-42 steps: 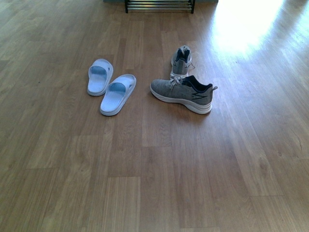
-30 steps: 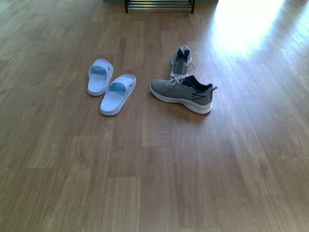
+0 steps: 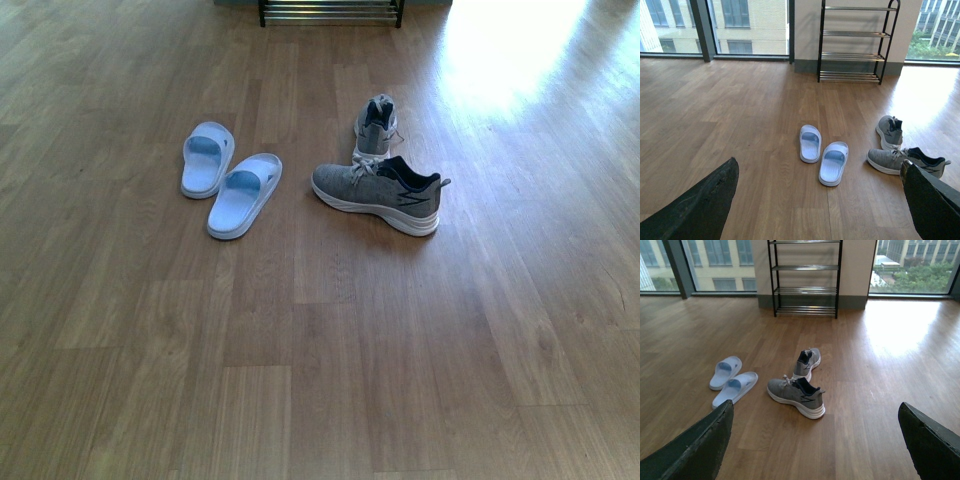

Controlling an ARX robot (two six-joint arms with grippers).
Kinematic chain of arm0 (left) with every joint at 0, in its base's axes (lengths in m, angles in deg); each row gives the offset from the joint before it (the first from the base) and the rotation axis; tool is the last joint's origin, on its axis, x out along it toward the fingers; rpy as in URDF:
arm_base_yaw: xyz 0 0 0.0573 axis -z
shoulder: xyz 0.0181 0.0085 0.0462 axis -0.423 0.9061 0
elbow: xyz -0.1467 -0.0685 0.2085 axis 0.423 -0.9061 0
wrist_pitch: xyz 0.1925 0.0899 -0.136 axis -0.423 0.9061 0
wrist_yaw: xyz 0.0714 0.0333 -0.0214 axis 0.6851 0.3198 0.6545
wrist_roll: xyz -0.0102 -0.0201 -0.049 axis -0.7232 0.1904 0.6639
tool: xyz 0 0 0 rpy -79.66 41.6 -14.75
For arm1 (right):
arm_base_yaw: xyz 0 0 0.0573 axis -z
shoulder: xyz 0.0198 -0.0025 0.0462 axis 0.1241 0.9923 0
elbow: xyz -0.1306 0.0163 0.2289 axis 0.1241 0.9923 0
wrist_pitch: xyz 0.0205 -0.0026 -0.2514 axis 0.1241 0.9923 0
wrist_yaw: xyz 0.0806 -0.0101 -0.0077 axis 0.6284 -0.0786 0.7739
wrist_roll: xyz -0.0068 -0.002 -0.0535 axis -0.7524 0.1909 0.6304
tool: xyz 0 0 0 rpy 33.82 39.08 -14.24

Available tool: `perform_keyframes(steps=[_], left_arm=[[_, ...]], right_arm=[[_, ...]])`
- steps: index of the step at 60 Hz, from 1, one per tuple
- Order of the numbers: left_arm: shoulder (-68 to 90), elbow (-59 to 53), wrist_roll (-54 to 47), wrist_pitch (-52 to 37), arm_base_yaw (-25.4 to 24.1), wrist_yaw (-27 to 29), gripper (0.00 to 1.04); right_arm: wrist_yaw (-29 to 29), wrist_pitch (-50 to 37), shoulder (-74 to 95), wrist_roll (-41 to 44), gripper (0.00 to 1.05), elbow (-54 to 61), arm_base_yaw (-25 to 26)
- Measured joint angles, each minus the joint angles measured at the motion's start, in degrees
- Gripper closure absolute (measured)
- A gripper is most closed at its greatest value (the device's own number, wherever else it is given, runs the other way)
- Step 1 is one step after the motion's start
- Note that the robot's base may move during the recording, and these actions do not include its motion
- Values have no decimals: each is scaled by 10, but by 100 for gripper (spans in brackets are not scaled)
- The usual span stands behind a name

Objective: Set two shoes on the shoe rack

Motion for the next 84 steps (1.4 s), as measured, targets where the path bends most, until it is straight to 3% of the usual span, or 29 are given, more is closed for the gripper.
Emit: perform_keyframes(steps=[84], left_arm=[[0, 0, 0, 0, 0, 0, 9]], right_arm=[[0, 0, 0, 0, 9, 0, 0]])
